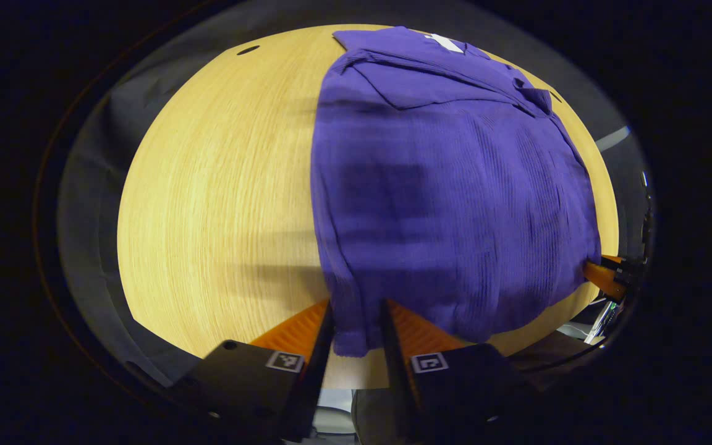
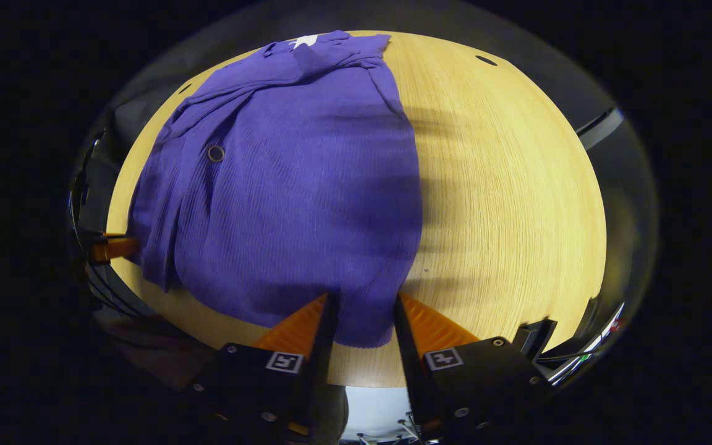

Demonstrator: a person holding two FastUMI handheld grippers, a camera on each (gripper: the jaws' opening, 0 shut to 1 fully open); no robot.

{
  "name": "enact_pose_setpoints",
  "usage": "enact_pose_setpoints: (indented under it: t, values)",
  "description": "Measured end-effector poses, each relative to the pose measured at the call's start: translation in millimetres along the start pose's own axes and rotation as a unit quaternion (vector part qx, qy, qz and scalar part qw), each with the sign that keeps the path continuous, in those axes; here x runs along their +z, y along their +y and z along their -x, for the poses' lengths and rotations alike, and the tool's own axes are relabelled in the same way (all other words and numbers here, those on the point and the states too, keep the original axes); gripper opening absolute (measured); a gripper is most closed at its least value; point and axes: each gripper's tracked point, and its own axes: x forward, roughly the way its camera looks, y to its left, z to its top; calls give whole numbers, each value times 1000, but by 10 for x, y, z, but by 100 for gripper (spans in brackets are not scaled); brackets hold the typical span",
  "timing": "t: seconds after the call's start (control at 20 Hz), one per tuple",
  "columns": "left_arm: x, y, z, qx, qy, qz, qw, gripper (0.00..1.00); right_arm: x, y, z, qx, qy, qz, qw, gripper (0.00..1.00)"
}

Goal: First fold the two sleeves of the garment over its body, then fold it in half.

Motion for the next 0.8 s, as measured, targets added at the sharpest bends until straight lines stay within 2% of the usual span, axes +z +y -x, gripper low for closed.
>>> enact_pose_setpoints:
  t: [0.05, 0.1, 0.15, 0.2, 0.3, 0.5, 0.7, 0.8]
  values:
    - [3, -34, -2, -4, 2, -4, 1000, 36, 12, 26, -9, 4, 1, -10, 1000, 50]
    - [11, -55, -5, -9, 4, -7, 1000, 30, 27, 51, 1, 11, 0, -14, 1000, 35]
    - [11, -70, -3, -11, 5, -8, 1000, 19, 55, 82, -10, 15, -1, -19, 1000, 29]
    - [1, -71, -6, -14, 7, -12, 1000, 13, 83, 97, -10, 18, -3, -22, 1000, 17]
    - [26, -61, 6, -20, 10, -11, 1000, 9, 86, 135, 18, 29, 0, -24, 999, 9]
    - [115, -125, 166, -64, 4, 24, 998, 5, 241, 161, 180, 54, -15, -46, 997, 7]
    - [298, -84, 435, -75, -17, 27, 997, 5, 474, 186, 364, 78, -34, -68, 994, 7]
    - [460, -117, 576, -90, -29, 36, 995, 5, 658, 265, 490, 106, -55, -84, 989, 6]
